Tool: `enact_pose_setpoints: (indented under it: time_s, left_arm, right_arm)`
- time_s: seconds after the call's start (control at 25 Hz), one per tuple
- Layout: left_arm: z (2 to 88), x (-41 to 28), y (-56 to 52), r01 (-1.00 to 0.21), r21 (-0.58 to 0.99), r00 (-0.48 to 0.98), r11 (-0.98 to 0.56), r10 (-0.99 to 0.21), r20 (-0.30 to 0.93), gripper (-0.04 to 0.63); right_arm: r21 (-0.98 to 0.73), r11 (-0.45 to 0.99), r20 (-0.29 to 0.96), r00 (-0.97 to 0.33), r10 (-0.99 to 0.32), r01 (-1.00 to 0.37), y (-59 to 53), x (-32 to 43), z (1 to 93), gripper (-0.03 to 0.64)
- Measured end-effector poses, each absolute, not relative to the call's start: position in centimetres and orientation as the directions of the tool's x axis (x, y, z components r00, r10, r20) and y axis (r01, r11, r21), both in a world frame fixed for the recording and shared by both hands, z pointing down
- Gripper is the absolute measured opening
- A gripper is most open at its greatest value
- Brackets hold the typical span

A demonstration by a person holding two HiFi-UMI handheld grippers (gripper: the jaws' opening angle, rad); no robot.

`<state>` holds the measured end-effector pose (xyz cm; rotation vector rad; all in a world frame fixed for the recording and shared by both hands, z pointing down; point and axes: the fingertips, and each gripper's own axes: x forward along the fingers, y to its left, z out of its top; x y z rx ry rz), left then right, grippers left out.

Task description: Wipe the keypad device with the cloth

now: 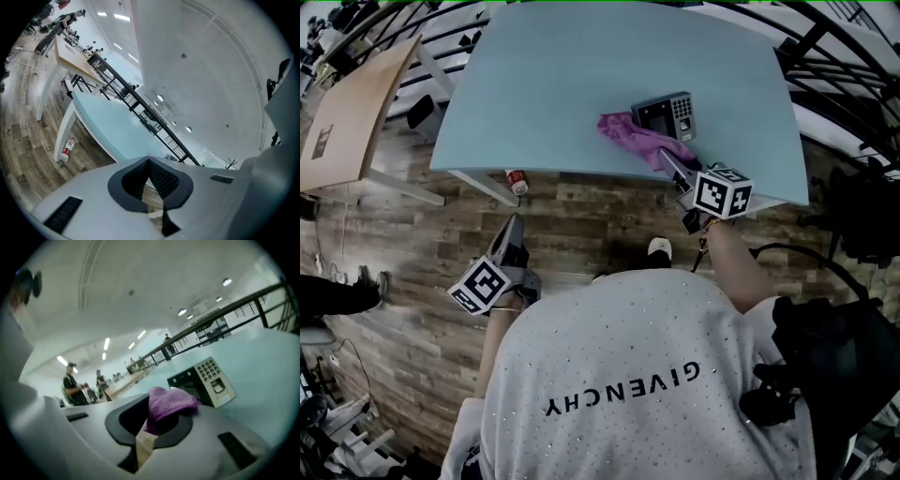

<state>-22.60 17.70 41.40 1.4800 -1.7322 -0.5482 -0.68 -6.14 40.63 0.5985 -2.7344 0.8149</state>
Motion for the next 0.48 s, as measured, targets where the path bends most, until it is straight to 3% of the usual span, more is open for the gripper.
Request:
enact_pose_setpoints:
  time_s: [0.12,0.28,0.36,0.48]
  left_arm:
    - [39.8,-20.5,13.4,-0.657,0.734,0.028,0.175,-0.966,0.255,0.000]
    - [37.2,-17.7,8.5,-0.706,0.700,0.059,0.108,-0.976,0.210,0.000]
    - [35.6,-16.3,6.4,-0.734,0.672,0.043,0.096,-0.981,0.187,0.000]
    - [33.4,-14.1,3.3,-0.760,0.645,0.015,0.084,-0.989,0.148,0.000]
  right_arm:
    - [-0.617,0.742,0.040,-0.952,-0.303,-0.262,-7.7,0.8,32.3,0.017]
    - [-0.608,0.780,-0.199,-0.923,-0.329,-0.147,-10.4,4.7,22.7,0.017]
    - [-0.530,0.832,-0.231,-0.915,-0.329,-0.165,-11.9,6.9,19.6,0.017]
    - [-0.390,0.878,-0.173,-0.915,-0.365,-0.277,-14.8,10.3,17.8,0.017]
